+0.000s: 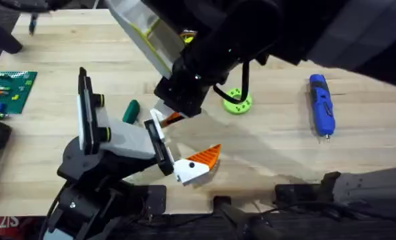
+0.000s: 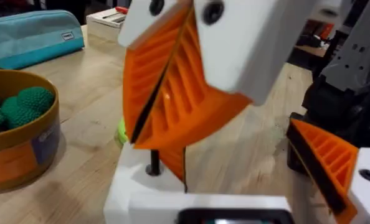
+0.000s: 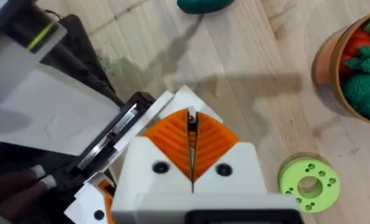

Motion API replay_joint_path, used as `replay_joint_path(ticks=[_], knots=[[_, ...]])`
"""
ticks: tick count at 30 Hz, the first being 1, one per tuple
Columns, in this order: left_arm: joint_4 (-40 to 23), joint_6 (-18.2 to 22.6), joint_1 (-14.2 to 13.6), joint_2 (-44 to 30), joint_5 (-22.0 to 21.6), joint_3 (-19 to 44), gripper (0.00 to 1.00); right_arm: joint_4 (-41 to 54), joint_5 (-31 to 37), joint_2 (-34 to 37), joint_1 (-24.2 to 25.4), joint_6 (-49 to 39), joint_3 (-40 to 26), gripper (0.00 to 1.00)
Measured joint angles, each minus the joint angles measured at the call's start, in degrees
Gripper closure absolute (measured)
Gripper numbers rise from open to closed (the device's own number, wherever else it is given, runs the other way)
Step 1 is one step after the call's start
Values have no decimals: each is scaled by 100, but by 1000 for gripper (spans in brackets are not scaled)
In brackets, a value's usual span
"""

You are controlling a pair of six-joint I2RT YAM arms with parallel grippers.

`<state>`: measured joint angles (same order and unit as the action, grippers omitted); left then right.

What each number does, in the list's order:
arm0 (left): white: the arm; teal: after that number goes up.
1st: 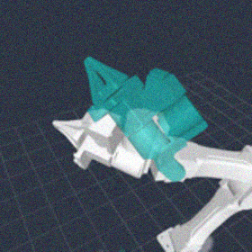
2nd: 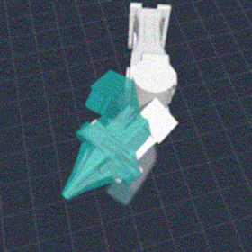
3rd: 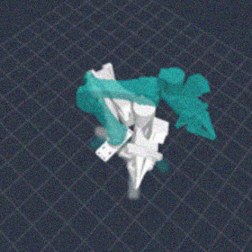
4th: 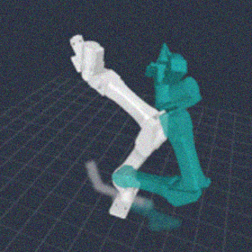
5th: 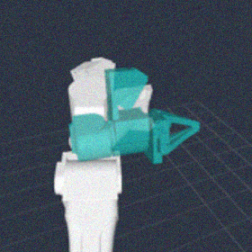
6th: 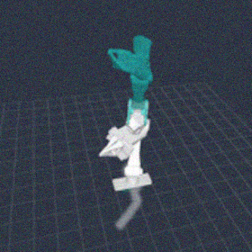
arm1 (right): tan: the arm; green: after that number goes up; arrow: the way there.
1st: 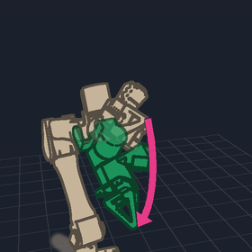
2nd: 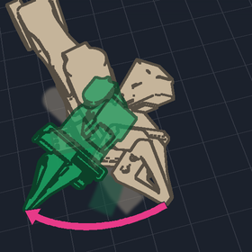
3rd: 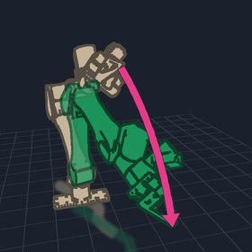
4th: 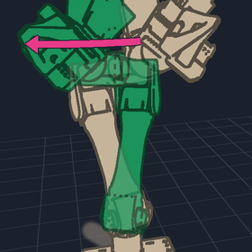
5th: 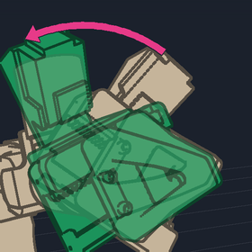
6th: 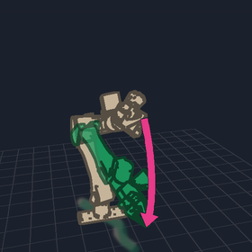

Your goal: Pick up the gripper from the table and insert it into the empty holder that is missing its gripper. Then pick up a screw, insert it into the mounting hole, and use the screwdriver to tighten it. Finally, clean up the table by picking up the vegetable and placing it into the bucket.

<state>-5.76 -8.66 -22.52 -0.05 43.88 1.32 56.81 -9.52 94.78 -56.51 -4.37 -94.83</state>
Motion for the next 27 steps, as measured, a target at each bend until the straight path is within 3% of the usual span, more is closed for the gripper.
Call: replay_joint_path(ticks=[27], knots=[[-1, -78, 1, 0, -7, 0, 13, 42, -44, 199, 2, -16, 0, 994]])
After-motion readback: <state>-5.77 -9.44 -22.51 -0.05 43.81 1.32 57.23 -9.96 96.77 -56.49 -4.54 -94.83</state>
